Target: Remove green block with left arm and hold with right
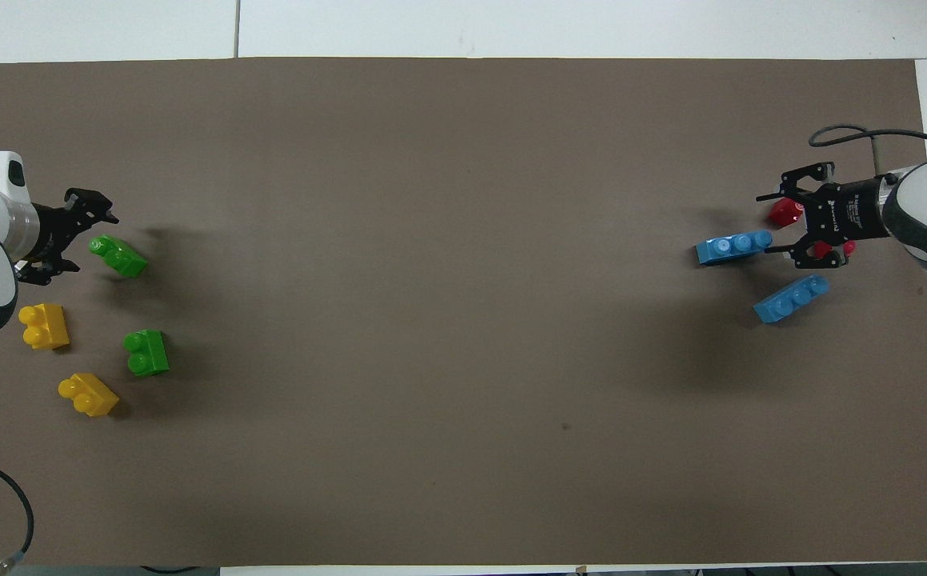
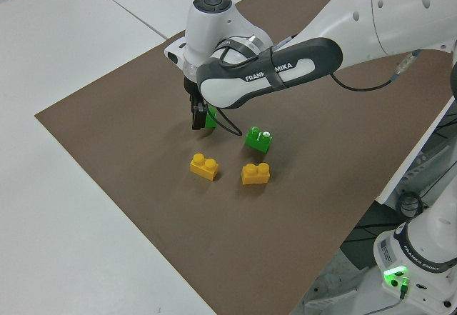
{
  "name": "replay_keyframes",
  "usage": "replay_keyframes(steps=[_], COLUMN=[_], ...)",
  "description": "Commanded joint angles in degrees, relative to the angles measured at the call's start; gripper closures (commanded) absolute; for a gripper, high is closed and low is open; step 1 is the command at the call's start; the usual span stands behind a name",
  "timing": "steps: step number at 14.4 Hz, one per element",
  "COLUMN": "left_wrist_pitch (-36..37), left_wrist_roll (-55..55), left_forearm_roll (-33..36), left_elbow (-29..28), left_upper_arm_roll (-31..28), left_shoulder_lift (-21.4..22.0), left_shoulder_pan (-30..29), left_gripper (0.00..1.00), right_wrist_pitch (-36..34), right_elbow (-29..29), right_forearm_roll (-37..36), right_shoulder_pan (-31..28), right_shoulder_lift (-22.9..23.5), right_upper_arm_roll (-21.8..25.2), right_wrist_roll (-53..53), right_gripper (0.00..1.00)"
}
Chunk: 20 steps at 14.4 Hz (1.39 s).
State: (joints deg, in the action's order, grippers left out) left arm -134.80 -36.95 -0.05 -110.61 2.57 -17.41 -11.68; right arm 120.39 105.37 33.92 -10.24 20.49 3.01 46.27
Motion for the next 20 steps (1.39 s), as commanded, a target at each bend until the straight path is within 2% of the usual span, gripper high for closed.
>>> replay_keyframes(steps=[1, 5, 6, 8, 13, 15, 18, 20], left_wrist_pitch=[6.02, 12.53, 13.33, 15.17, 21.24, 23.52, 27.3, 28.45], left_wrist_roll=[1.27, 1.27, 1.27, 1.36, 1.62, 5.46, 14.51, 19.09], left_forearm_roll=[-0.92, 0.31, 1.27, 2.42, 5.93, 5.93, 5.93, 5.93], left_elbow=[2.76, 7.16, 7.25, 7.25, 8.31, 8.4, 8.31, 8.31], left_upper_arm_roll=[0.15, 0.24, 0.33, 0.33, 0.33, 0.33, 0.33, 0.33], left_shoulder_lift=[2.46, 3.87, 4.66, 6.5, 9.67, 11.42, 14.68, 16.26], left_shoulder_pan=[0.6, 3.58, 4.03, 5.52, 10.44, 12.2, 12.47, 12.38], left_gripper=[0.0, 0.0, 0.0, 0.0, 0.0, 0.0, 0.0, 0.0], right_wrist_pitch=[-2.35, -3.41, -4.02, -5.77, -14.03, -17.72, -23.87, -26.17], right_elbow=[-0.08, -0.17, -0.17, -0.69, -7.36, -10.35, -14.57, -15.46], right_forearm_roll=[-1.05, -7.45, -8.25, -9.92, -19.14, -22.92, -24.78, -27.58], right_shoulder_pan=[-0.75, -0.22, -0.13, -0.04, 3.73, 4.7, 4.88, 5.84], right_shoulder_lift=[-2.64, -6.77, -7.83, -9.85, -13.19, -13.29, -13.63, -15.47], right_upper_arm_roll=[-0.55, -0.72, -0.72, -1.25, -1.34, -1.34, -1.43, -1.6], right_wrist_roll=[0.58, -0.12, -0.3, -0.39, -3.36, -9.67, -19.61, -25.67], right_gripper=[0.23, 0.19, 0.06, 0.0, 0.0, 0.0, 0.0, 0.0])
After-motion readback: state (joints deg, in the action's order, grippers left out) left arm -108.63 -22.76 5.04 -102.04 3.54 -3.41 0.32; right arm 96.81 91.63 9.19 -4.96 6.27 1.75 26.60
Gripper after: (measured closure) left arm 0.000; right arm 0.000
